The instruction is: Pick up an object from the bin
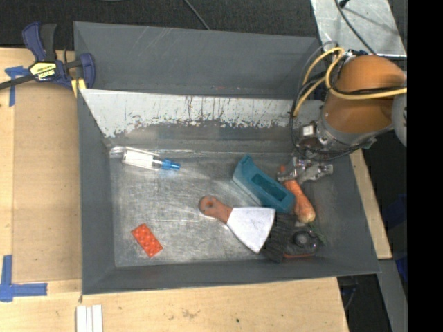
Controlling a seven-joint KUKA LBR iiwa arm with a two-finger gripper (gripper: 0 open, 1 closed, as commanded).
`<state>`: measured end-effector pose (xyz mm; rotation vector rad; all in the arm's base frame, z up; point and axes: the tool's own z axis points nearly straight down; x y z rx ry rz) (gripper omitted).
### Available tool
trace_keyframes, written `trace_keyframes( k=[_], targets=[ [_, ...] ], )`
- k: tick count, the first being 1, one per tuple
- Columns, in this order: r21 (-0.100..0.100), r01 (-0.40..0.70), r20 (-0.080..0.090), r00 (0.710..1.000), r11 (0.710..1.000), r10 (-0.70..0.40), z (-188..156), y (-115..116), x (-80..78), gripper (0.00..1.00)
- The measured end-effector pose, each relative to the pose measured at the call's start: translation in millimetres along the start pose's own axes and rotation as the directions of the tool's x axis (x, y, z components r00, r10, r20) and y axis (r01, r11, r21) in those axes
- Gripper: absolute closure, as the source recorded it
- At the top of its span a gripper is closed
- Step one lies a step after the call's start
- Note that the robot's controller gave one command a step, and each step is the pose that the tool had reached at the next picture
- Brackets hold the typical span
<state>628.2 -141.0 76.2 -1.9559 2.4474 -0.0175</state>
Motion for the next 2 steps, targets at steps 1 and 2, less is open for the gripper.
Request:
trace_keyframes(
  k=[1,2],
  targets=[
    [0.0,0.0,0.0,1.0,1.0,0.0,0,0,0.1,1.0],
    [-0.009,0.125,0.004,0.992,0.992,-0.125,-153,0,2.3,1.0]
  ],
)
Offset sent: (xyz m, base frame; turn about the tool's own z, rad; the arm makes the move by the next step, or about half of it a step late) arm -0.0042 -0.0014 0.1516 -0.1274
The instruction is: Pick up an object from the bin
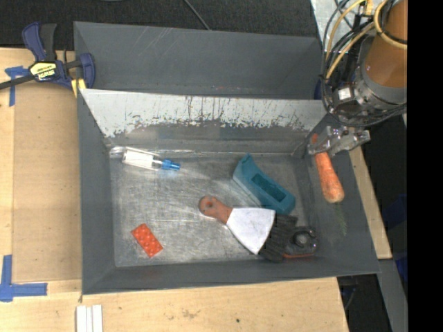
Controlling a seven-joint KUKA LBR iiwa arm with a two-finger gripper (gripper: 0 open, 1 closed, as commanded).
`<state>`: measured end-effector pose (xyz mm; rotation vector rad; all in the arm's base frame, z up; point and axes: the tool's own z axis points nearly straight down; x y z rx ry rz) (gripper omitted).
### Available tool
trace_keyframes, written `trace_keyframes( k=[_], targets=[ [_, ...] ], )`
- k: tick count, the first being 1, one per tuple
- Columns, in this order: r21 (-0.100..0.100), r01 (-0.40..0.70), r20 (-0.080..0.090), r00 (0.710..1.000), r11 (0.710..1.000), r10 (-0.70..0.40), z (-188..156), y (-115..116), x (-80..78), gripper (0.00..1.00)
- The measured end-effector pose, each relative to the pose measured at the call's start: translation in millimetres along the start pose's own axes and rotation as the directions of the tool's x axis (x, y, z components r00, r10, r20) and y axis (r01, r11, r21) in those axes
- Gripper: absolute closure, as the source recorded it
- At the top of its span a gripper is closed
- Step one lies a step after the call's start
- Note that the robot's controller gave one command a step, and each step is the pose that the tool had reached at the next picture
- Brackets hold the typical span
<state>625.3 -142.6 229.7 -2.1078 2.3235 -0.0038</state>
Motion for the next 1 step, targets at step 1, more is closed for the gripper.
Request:
trace_keyframes(
  k=[1],
  targets=[
    [-0.002,0.0,0.0,1.0,1.0,0.0,0.9,0.4,0.0,1.0]
  ],
)
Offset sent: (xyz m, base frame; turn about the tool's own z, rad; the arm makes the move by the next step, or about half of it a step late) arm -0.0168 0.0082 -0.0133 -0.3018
